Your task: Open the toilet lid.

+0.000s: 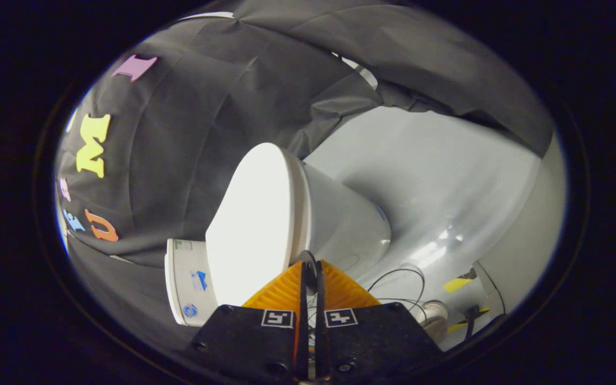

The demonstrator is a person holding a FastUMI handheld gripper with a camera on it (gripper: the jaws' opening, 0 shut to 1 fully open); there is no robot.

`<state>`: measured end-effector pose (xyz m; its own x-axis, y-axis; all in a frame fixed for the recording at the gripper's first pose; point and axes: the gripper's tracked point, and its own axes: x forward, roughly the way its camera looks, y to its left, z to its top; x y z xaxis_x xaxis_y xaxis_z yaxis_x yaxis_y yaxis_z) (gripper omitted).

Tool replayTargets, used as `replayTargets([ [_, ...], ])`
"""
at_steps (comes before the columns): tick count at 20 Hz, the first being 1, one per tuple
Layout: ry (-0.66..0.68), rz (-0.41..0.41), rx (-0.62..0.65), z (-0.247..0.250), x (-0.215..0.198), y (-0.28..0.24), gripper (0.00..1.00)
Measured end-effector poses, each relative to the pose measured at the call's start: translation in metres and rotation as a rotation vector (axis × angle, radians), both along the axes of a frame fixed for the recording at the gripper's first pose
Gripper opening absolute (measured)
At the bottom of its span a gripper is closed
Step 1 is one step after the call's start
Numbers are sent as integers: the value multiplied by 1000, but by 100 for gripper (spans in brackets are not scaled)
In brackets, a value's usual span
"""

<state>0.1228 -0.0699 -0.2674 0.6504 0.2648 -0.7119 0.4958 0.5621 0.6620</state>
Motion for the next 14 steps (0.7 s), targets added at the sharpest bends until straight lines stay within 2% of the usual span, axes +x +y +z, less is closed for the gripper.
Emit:
replayTargets([
  [5,-17,-9,-4,19,2,1,4],
  [14,-54,10,-41,58,7,10,4],
])
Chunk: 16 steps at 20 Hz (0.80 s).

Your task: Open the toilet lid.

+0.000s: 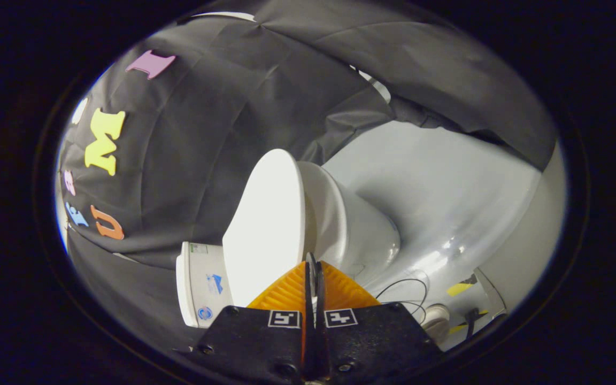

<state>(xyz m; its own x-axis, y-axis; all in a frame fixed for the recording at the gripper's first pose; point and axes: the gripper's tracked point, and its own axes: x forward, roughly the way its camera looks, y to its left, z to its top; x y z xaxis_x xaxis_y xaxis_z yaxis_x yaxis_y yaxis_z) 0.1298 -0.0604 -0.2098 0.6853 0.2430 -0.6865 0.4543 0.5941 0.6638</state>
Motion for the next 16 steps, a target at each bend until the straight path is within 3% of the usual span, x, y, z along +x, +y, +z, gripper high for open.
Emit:
replayTargets([
  [16,-82,61,-117,101,12,33,4],
])
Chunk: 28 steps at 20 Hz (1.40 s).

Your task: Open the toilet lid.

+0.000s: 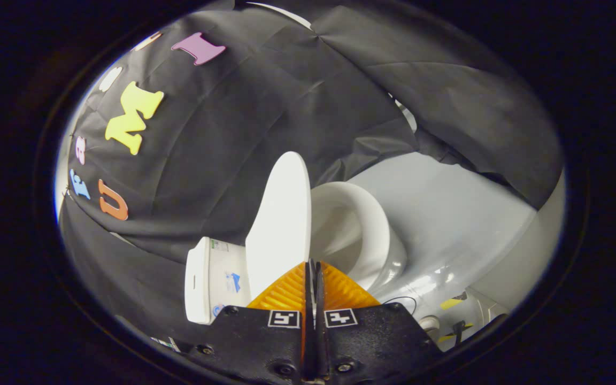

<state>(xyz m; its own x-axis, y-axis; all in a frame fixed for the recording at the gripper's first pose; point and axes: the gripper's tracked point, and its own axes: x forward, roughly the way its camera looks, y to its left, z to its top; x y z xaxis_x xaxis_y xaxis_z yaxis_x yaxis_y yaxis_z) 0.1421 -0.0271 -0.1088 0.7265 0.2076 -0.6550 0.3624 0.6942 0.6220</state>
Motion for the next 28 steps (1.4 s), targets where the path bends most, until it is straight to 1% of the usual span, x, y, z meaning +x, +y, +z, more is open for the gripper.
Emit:
replayTargets([
  [2,-17,3,16,13,1,9,4],
  [11,-53,50,-65,62,12,46,4],
  [14,-58,62,-110,70,16,55,4],
  [23,-68,67,-144,91,22,78,4],
  [28,-80,88,-196,108,26,100,4],
])
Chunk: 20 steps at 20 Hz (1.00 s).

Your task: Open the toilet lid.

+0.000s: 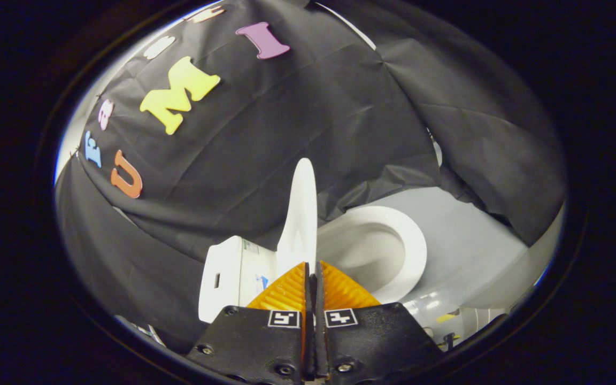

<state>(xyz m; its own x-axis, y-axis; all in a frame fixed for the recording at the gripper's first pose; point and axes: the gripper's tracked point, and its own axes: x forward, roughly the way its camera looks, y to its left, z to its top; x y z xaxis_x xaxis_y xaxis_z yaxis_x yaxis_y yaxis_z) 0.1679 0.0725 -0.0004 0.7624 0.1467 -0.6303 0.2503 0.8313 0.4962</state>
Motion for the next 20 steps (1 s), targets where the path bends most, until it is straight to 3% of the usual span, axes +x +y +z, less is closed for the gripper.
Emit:
replayTargets([
  [5,-20,24,-98,17,5,23,4],
  [20,-88,129,-161,59,6,115,8],
])
